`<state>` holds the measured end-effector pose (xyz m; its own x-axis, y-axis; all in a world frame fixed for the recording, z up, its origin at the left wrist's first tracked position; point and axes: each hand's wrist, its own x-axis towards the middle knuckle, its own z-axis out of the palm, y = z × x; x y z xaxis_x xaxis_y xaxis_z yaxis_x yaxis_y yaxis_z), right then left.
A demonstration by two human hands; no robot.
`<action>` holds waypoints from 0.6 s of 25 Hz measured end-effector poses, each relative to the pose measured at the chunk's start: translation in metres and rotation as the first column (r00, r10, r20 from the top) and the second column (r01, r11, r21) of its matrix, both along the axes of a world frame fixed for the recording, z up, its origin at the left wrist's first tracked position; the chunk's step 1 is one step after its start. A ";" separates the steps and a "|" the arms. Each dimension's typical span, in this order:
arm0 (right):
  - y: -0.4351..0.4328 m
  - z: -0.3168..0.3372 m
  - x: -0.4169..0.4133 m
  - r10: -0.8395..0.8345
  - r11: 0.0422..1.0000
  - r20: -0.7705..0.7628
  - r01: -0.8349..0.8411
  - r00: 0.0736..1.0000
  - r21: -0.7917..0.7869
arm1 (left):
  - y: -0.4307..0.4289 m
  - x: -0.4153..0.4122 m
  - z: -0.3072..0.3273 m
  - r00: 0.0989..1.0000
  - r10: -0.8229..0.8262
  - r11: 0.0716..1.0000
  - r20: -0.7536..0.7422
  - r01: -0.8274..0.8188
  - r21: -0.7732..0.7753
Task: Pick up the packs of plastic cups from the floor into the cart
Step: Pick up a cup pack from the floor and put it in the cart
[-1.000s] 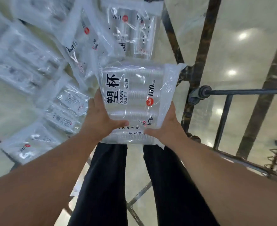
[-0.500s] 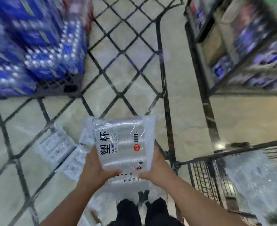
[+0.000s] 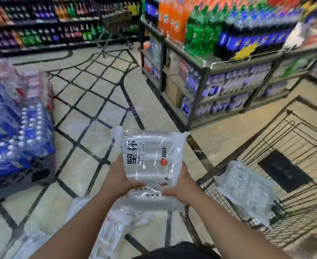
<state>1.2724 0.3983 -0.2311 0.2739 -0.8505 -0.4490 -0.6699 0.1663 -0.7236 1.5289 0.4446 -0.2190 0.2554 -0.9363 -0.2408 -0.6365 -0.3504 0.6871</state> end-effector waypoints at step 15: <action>-0.093 0.007 -0.169 -0.215 0.974 0.084 0.220 0.973 -0.061 | -0.153 -0.167 0.019 0.968 -0.250 0.968 0.022 0.250 -0.012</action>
<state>1.1035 0.3054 -0.2239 0.1103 -0.9217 -0.3719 -0.5657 0.2494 -0.7860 1.3623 0.2919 -0.2002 0.0172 -0.9744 -0.2240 -0.7162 -0.1683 0.6773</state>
